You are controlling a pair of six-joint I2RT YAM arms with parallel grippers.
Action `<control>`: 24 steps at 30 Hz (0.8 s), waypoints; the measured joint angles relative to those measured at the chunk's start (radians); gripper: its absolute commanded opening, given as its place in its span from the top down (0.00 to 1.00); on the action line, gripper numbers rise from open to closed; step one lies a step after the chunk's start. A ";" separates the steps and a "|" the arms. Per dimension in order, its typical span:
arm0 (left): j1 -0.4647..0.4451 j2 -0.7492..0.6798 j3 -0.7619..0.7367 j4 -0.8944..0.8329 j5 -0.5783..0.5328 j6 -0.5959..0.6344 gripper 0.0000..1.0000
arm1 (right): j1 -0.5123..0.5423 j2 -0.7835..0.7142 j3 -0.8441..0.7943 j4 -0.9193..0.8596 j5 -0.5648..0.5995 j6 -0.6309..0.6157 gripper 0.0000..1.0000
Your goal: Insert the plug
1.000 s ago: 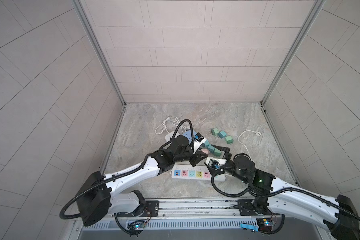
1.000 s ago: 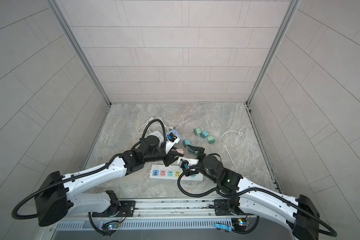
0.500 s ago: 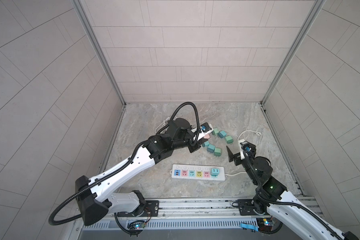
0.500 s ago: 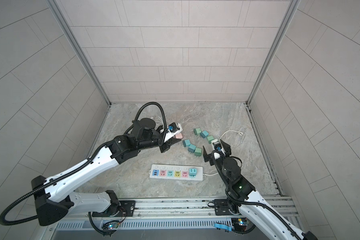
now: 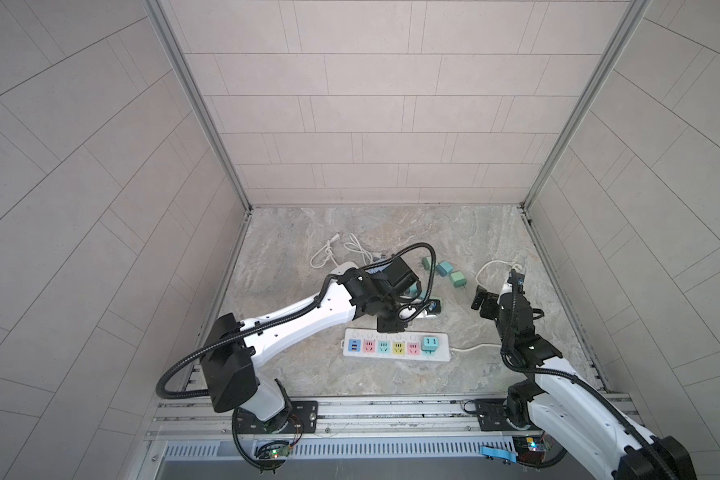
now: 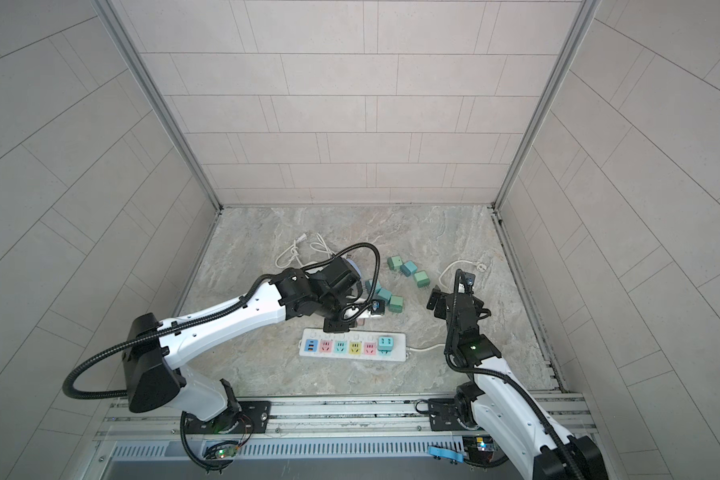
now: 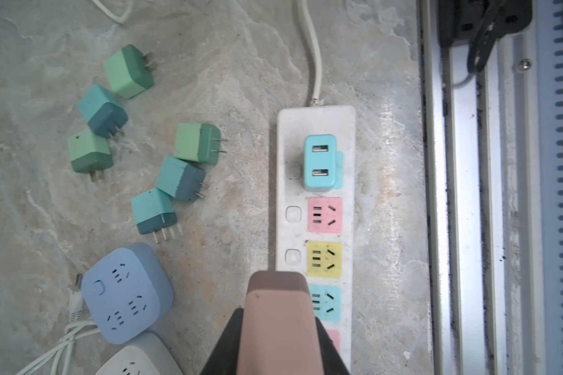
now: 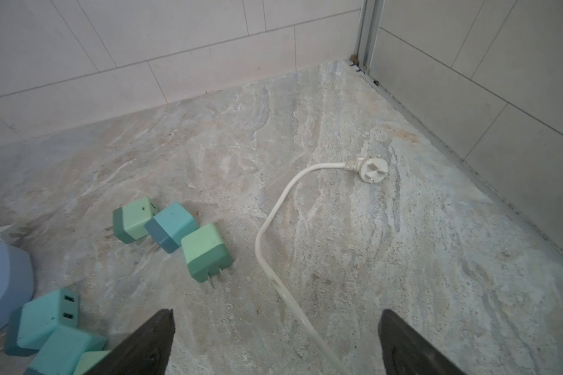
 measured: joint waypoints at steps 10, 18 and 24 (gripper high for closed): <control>-0.031 0.089 0.004 -0.060 0.112 0.008 1.00 | -0.078 0.187 0.105 -0.071 0.039 0.153 0.00; -0.036 0.259 0.132 -0.152 0.105 -0.012 1.00 | -0.078 0.163 0.101 -0.091 0.040 0.182 0.01; -0.043 0.364 0.215 -0.173 0.087 -0.040 1.00 | -0.079 0.129 0.100 -0.126 0.057 0.206 0.00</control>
